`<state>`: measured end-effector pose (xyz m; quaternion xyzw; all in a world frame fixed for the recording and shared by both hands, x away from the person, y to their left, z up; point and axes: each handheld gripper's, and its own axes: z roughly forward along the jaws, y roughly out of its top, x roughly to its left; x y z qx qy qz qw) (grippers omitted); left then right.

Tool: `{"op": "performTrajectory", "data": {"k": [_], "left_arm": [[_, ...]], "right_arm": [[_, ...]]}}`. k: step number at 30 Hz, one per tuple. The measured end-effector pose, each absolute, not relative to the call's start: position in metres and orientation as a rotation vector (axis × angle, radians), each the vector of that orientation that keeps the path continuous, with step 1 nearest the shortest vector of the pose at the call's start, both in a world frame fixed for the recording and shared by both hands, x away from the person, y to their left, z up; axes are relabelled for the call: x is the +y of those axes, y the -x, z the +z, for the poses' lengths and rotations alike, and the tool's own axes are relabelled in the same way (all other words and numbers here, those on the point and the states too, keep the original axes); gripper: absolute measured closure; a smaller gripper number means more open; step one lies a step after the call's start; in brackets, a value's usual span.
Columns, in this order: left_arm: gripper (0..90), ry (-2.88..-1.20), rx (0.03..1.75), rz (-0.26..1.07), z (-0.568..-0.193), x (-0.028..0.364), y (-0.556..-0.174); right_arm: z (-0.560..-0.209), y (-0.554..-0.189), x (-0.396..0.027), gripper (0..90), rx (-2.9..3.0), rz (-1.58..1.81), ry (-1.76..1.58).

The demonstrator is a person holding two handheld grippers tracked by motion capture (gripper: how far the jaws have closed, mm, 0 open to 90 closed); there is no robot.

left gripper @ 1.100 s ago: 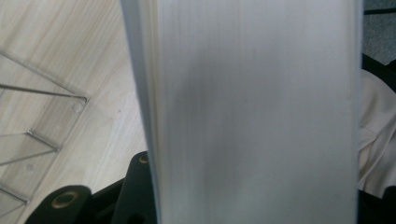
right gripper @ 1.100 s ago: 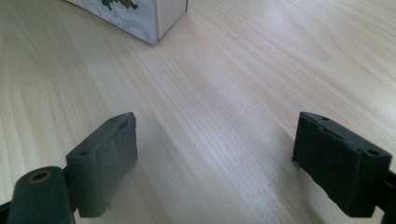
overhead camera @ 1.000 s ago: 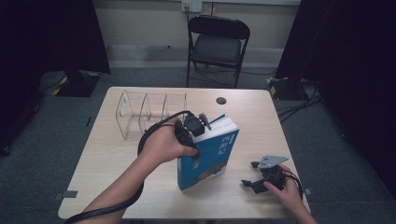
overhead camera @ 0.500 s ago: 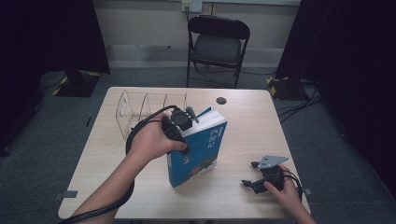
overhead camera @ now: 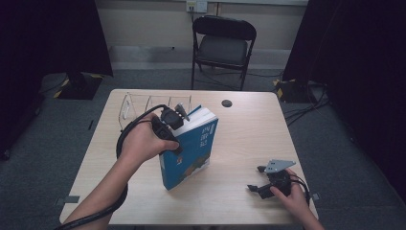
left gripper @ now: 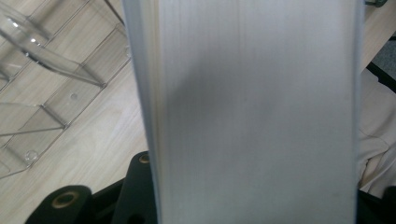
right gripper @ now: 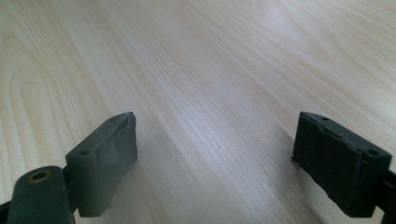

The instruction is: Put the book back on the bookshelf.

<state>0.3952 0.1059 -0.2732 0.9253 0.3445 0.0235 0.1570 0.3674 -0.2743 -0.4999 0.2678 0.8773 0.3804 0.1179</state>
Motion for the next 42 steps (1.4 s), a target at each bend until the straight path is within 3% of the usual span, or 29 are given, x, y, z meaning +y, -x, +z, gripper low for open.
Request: {"op": "performTrajectory", "data": {"k": [42], "left_arm": [[62.0, -2.541, 1.252, 0.092, -0.271, 0.172, -0.399]], "right_arm": [[-0.500, -0.367, -0.274, 13.0, 2.563, 1.113, -0.787]]}}
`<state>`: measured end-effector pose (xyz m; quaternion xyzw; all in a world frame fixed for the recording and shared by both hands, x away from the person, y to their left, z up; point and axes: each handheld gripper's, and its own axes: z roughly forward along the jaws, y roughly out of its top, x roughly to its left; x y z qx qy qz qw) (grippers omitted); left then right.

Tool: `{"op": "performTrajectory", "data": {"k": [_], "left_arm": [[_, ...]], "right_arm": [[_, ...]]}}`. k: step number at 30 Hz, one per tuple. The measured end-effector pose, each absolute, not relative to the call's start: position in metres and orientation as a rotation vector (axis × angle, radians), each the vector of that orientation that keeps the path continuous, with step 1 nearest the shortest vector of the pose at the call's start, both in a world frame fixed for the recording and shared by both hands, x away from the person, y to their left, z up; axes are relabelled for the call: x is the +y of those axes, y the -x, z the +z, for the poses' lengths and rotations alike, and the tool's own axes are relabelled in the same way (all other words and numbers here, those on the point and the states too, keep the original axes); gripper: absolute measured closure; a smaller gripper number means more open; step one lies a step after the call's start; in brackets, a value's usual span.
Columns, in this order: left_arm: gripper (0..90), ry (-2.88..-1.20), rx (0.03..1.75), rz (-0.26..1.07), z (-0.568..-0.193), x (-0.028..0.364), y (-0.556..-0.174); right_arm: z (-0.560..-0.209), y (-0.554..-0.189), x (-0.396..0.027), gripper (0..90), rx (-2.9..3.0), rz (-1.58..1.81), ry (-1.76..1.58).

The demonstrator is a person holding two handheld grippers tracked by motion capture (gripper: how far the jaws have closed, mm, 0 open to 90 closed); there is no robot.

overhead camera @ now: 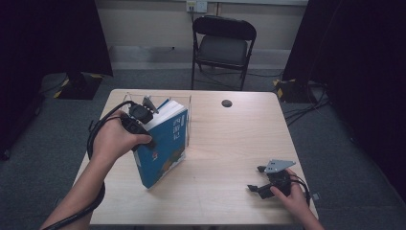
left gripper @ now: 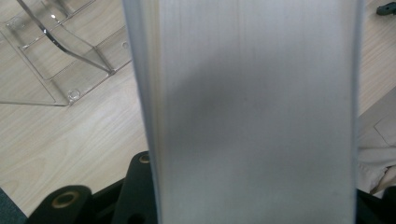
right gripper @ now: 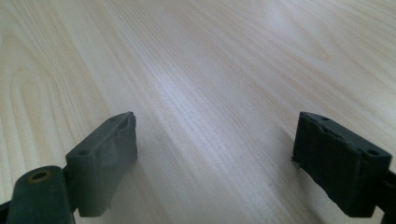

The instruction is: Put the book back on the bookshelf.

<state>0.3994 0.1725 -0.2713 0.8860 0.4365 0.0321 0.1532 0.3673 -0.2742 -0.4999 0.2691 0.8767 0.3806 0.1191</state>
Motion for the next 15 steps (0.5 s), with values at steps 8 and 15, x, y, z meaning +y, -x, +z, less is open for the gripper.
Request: {"op": "performTrajectory", "data": {"k": [8, 15], "left_arm": [[62.0, -2.488, 1.304, 0.098, -0.272, 0.176, -0.409], [62.0, -2.468, 1.335, 0.088, -0.273, 0.173, -0.419]], "right_arm": [[-0.500, -0.367, -0.274, 13.0, 2.564, 1.111, -0.782], [-0.500, -0.367, -0.274, 13.0, 2.567, 1.113, -0.786]]}}
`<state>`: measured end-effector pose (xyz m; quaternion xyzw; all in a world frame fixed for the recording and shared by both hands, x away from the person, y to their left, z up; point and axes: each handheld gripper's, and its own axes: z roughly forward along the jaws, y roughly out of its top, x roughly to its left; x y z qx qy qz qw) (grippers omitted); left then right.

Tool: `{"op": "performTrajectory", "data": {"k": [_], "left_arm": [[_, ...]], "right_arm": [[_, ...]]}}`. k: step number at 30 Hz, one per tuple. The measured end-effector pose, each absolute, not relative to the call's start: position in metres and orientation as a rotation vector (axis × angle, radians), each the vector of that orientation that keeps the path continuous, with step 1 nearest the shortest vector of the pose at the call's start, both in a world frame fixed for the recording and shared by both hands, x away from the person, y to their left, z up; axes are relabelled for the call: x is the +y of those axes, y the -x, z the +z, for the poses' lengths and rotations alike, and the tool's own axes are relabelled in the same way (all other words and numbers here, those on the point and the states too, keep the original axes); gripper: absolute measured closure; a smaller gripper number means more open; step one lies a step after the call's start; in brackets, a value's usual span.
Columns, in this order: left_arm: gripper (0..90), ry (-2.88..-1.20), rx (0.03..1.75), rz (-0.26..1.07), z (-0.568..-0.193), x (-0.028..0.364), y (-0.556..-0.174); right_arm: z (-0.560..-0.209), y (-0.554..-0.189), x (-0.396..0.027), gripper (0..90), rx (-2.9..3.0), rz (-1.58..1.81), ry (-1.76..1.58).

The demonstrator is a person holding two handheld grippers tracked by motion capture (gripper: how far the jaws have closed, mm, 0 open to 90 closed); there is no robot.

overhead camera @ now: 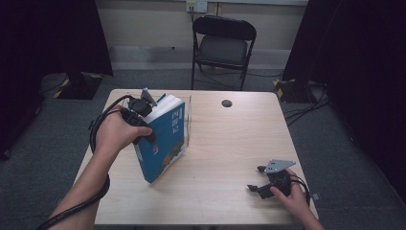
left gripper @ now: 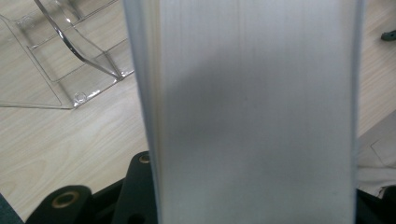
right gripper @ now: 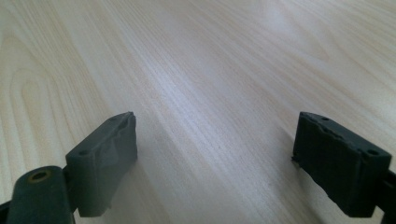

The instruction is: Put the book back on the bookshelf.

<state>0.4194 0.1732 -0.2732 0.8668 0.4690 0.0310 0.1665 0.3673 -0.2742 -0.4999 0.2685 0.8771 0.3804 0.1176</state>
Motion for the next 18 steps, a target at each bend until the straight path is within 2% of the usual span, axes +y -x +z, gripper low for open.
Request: {"op": "performTrajectory", "data": {"k": [18], "left_arm": [[62.0, -2.437, 1.396, 0.135, -0.268, 0.173, -0.438]], "right_arm": [[-0.500, -0.367, -0.274, 13.0, 2.567, 1.114, -0.782]]}}
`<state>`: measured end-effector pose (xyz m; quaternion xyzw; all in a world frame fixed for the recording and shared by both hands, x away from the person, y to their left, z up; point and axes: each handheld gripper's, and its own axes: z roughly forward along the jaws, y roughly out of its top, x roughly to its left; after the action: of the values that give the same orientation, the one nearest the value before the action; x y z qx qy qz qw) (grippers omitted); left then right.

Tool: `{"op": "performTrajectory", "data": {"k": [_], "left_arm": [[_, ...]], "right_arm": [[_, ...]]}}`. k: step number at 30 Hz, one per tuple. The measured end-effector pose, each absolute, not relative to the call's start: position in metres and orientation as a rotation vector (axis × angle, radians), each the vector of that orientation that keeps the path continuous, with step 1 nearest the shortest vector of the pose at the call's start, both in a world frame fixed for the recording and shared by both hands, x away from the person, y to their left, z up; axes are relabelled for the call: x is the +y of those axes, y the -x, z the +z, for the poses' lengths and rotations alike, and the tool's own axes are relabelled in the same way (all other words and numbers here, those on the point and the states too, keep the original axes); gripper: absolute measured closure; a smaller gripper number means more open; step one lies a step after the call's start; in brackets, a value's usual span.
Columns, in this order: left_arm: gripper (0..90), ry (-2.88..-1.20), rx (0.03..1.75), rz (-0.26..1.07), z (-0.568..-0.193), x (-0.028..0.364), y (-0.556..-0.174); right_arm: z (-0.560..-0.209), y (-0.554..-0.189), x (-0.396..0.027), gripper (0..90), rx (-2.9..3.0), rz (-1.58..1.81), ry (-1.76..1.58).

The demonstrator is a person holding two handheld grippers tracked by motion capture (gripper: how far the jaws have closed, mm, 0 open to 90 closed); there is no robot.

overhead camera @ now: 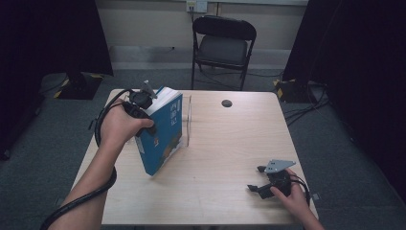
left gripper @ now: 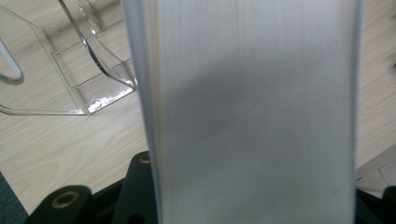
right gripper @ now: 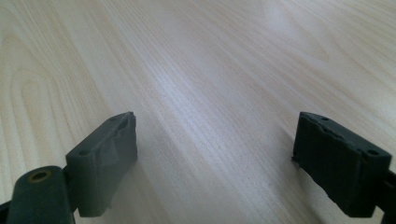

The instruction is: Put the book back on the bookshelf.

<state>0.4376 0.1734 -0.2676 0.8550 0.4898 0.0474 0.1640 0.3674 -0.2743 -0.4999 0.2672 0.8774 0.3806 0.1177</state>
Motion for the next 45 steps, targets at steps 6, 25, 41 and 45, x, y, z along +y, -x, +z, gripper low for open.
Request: {"op": "performTrajectory", "data": {"k": [6, 25, 41, 45], "left_arm": [[62.0, -2.404, 1.409, 0.161, -0.266, 0.171, -0.444], [62.0, -2.355, 1.471, 0.193, -0.269, 0.156, -0.461], [62.0, -2.301, 1.531, 0.183, -0.278, 0.148, -0.475], [61.9, -2.305, 1.539, 0.184, -0.280, 0.146, -0.479]], "right_arm": [[-0.500, -0.367, -0.274, 13.0, 2.567, 1.114, -0.783], [-0.500, -0.368, -0.274, 13.0, 2.566, 1.114, -0.779], [-0.500, -0.367, -0.274, 13.0, 2.566, 1.114, -0.782], [-0.500, -0.367, -0.274, 13.0, 2.566, 1.114, -0.783]]}}
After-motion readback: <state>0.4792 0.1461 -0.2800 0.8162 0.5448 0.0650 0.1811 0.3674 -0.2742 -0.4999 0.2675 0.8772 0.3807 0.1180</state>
